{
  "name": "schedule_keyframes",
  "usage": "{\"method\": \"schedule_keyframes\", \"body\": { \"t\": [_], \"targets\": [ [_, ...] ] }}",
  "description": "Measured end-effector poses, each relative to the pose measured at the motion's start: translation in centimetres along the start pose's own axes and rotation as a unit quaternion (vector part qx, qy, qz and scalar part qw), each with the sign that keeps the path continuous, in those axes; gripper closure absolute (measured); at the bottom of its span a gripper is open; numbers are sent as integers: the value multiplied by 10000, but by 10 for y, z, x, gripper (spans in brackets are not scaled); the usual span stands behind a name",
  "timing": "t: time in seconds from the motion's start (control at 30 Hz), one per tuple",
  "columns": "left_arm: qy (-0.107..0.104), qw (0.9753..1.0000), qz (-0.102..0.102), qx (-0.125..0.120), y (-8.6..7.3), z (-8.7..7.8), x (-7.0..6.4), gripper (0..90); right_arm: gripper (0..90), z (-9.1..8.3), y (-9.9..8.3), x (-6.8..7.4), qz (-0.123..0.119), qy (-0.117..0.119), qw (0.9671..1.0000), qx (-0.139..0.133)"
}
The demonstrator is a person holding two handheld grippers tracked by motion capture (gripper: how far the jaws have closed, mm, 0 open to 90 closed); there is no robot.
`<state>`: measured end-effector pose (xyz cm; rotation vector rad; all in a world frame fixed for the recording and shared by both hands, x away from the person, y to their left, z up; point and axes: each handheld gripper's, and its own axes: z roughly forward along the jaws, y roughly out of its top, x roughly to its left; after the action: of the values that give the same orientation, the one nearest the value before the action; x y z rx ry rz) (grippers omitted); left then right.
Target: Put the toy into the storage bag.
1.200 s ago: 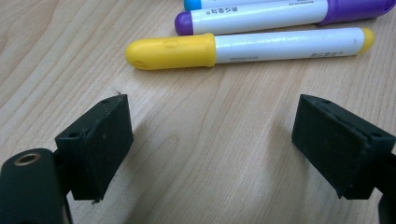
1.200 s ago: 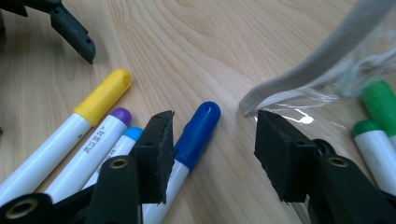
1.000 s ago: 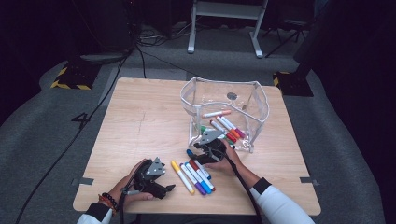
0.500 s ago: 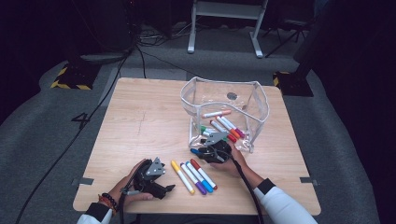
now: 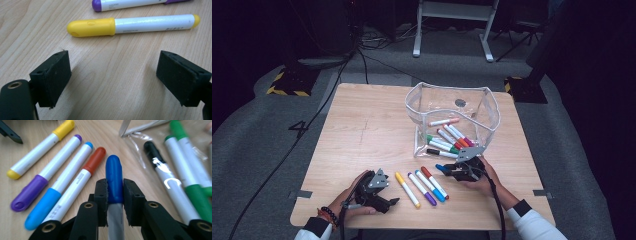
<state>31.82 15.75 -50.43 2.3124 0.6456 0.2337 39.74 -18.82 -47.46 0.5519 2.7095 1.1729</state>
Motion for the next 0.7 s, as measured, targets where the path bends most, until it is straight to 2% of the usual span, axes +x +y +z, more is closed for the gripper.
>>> {"method": "schedule_keyframes", "body": {
  "t": [0.03,0.07,0.17,0.33,0.37,0.4,0.43,0.47,0.5,0.67,0.7],
  "targets": [
    [1,10000,0,0,0,0,0,127,746,-15,0,0,-24,-43,9998,-187],
    [2,10000,-2,0,0,0,0,127,746,-15,0,0,-24,-43,9998,-187],
    [6,10000,-1,0,0,0,0,127,746,-39,2,-1,-57,-133,9988,-475],
    [7,10000,0,-1,0,0,0,127,746,-81,11,0,-119,-308,9953,-915],
    [2,10000,6,-1,0,0,0,127,746,-99,16,1,-144,-405,9932,-1083],
    [-5,10000,11,0,0,0,0,127,746,-99,16,1,-144,-405,9932,-1083],
    [-9,10000,14,5,0,0,1,126,746,-111,20,1,-180,-452,9920,-1164],
    [-11,10000,20,6,0,0,1,126,746,-111,20,1,-180,-452,9920,-1164],
    [-13,10000,21,6,0,0,1,126,746,-125,28,0,-247,-535,9908,-1221],
    [-8,10000,15,6,0,0,1,126,746,-149,47,-2,-357,-624,9886,-1320],
    [-8,10000,15,6,0,0,1,126,746,-149,47,-2,-357,-624,9886,-1320]
  ]
}}
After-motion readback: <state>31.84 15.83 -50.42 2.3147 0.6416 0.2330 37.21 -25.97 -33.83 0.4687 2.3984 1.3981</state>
